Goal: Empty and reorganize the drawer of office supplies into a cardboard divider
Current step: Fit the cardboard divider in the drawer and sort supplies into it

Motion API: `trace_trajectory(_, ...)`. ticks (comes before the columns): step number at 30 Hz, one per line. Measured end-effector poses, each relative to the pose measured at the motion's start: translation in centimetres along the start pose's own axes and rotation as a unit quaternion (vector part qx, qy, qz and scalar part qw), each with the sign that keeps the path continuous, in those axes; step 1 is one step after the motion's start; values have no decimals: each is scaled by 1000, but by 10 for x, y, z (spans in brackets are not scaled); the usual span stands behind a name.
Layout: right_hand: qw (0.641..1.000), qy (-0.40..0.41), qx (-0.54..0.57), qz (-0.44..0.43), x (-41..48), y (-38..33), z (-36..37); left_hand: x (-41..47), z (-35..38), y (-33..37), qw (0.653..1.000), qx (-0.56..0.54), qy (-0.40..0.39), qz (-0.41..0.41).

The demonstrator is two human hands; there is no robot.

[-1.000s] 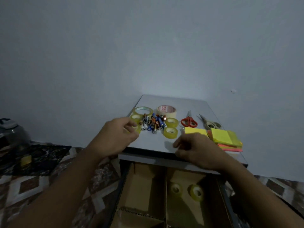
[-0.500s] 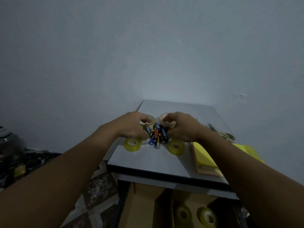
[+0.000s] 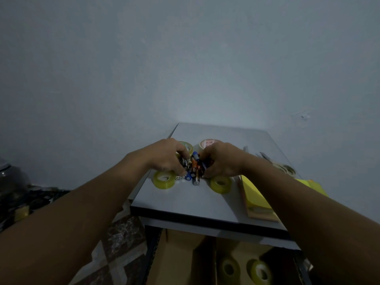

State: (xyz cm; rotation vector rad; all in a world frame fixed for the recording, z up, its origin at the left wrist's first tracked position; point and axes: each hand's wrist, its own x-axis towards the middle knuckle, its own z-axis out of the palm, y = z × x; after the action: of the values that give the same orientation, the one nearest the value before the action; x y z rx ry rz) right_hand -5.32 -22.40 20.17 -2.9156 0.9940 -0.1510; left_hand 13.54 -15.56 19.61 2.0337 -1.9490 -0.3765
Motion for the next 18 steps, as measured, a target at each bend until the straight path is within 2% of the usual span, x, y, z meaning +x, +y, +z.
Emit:
trace_trajectory(7, 1000, 10, -27, -11, -4, -4, -4, 3, -2, -2, 1000, -6, -4, 22)
trace_trajectory(18, 996, 92, -4, 18, -7, -5, 17, -1, 1, -6, 998, -27, 34, 38)
